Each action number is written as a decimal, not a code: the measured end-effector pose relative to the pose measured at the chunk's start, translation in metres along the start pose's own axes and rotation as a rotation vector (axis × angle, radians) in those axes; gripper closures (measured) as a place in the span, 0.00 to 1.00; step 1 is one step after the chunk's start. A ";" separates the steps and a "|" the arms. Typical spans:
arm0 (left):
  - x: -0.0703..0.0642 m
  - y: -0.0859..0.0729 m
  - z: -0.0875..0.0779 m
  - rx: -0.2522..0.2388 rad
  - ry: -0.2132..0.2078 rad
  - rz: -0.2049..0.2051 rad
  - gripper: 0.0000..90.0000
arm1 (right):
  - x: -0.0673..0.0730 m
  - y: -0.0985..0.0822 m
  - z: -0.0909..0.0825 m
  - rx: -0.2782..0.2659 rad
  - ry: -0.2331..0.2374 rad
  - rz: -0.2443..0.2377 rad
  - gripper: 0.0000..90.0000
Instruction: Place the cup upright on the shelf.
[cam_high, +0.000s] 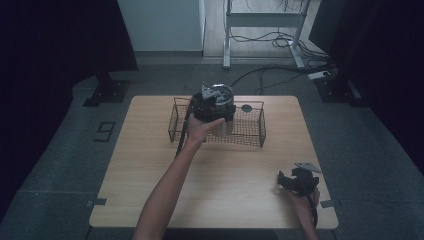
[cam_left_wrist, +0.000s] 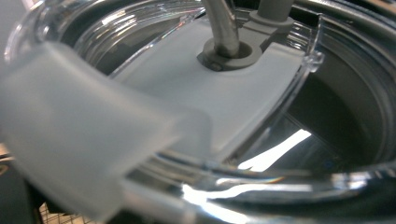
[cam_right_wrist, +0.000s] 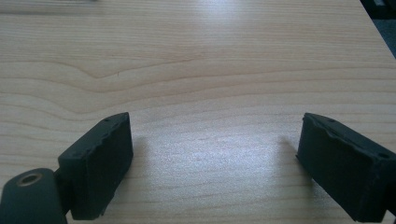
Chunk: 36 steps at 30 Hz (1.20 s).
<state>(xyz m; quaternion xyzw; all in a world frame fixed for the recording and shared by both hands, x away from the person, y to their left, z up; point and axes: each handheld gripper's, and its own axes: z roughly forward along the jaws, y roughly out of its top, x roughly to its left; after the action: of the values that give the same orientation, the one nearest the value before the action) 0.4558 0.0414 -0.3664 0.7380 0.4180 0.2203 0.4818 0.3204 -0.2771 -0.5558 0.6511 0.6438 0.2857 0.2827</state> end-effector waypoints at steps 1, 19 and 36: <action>0.000 0.000 0.000 0.002 0.001 0.002 0.04 | 0.000 0.000 0.000 0.000 0.000 0.000 0.11; 0.019 0.004 0.024 0.028 0.047 -0.026 0.04 | 0.000 0.000 0.000 0.000 -0.001 -0.002 0.11; 0.025 -0.009 0.057 0.073 0.101 -0.024 0.04 | 0.000 0.000 0.000 -0.002 0.002 -0.002 0.12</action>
<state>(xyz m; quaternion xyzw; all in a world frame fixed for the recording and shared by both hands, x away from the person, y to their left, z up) 0.5070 0.0339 -0.4015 0.7379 0.4583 0.2361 0.4355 0.3204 -0.2772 -0.5559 0.6498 0.6447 0.2866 0.2828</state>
